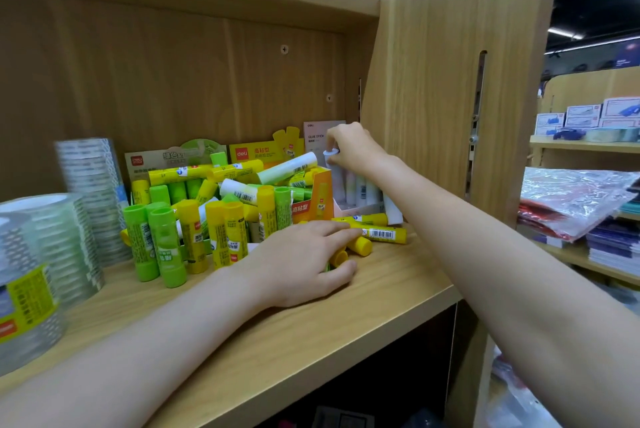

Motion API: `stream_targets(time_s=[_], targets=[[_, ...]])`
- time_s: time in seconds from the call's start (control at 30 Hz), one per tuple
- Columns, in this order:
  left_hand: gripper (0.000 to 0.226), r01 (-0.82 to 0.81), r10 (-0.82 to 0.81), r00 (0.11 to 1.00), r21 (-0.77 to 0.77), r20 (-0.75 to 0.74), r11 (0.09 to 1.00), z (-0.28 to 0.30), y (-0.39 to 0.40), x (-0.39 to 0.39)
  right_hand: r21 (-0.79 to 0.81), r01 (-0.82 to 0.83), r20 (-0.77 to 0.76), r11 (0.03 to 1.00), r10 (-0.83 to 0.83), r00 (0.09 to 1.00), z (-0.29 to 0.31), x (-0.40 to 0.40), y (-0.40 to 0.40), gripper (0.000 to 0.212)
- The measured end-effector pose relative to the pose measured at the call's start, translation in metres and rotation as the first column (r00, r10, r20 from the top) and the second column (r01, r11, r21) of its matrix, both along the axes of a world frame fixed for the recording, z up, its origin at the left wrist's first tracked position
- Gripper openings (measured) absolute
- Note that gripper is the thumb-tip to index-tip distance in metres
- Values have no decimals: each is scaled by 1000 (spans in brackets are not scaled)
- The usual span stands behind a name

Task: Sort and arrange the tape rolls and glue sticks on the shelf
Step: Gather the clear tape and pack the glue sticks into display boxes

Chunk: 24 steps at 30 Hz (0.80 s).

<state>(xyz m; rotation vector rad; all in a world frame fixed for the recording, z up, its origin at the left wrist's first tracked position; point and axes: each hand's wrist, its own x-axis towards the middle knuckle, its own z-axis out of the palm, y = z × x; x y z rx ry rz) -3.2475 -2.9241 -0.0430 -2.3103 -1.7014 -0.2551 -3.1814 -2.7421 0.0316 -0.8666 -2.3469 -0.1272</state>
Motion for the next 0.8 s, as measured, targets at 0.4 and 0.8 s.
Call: stream_targets(time_s=[0.4,0.8], targets=[[68,4,-4,1000,-3,0,1000,-1,0,0,73,57,77,996,-62,995,-4,-2,4,6],[63,1,-1,1000,6,-13,1000,-1,-1,0,-18,193,397,981,-170,902,17,-3,15,43]])
